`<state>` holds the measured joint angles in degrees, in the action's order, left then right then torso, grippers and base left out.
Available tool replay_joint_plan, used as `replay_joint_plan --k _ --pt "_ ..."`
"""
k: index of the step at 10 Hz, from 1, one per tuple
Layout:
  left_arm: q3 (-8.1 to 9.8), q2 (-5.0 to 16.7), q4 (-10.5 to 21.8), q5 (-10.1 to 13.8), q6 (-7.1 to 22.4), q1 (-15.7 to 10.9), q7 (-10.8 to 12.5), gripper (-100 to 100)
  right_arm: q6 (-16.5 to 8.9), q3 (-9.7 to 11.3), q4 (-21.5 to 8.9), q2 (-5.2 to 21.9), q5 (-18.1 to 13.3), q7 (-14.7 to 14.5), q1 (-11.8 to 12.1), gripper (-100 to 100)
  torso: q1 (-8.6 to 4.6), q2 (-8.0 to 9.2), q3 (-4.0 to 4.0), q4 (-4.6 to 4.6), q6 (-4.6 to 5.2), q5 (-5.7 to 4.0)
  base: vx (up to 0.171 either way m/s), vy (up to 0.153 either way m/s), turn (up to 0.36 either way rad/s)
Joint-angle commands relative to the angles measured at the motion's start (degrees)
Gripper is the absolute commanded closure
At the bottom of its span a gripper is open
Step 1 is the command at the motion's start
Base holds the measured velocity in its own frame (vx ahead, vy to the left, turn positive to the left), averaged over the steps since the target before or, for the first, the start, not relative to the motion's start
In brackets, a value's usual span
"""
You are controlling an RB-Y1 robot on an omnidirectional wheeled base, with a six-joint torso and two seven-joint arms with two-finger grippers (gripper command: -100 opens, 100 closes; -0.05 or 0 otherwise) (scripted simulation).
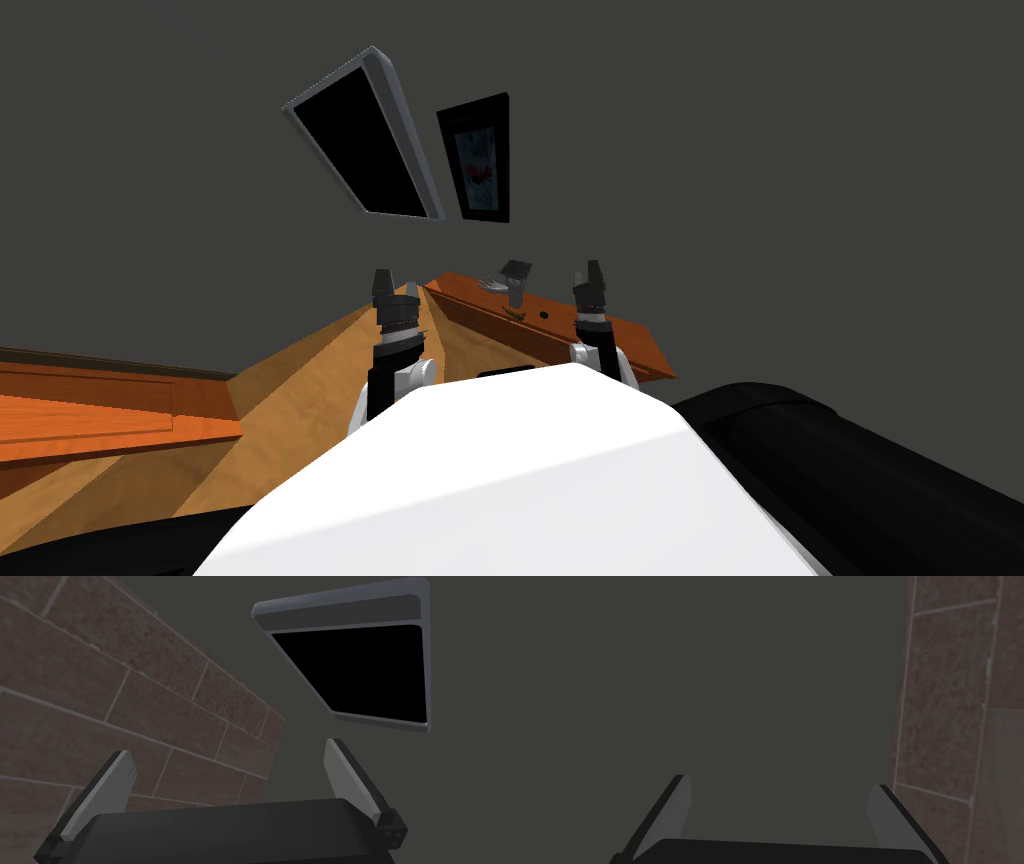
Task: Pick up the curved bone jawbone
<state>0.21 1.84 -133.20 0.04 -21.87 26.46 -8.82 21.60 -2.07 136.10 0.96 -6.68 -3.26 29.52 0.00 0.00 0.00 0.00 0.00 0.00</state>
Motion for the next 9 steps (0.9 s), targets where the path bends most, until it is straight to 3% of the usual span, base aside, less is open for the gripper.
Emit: replay_joint_plan --k 1,3,7,9 --pt "0.0 0.0 0.0 0.0 0.0 0.0 0.0 0 -0.05 0.07 -1.99 2.36 -1.05 -0.63 0.43 -100 0.0 0.0 0.0 0.0 0.0 0.0 -0.004 0.063 0.025" --pt "-0.01 -0.01 0.0 0.0 0.0 0.0 0.0 0 -0.14 0.19 -4.81 4.77 -2.56 -1.51 1.04 -100 0.44 0.09 0.05 0.01 -0.01 0.09 -0.036 0.159 0.02" --pt "-0.02 -0.02 0.0 0.0 0.0 0.0 0.0 0 -0.43 0.97 -12.16 10.41 -7.02 -3.98 2.63 -100 0.85 -0.08 -0.04 -0.01 -0.02 0.19 0.001 0.225 0.044" --pt "-0.02 -0.02 0.0 0.0 0.0 0.0 0.0 0 -0.54 1.27 -14.79 11.98 -8.36 -4.69 3.06 -100 0.72 0.05 0.02 0.01 -0.01 0.18 -0.007 0.154 0.031"
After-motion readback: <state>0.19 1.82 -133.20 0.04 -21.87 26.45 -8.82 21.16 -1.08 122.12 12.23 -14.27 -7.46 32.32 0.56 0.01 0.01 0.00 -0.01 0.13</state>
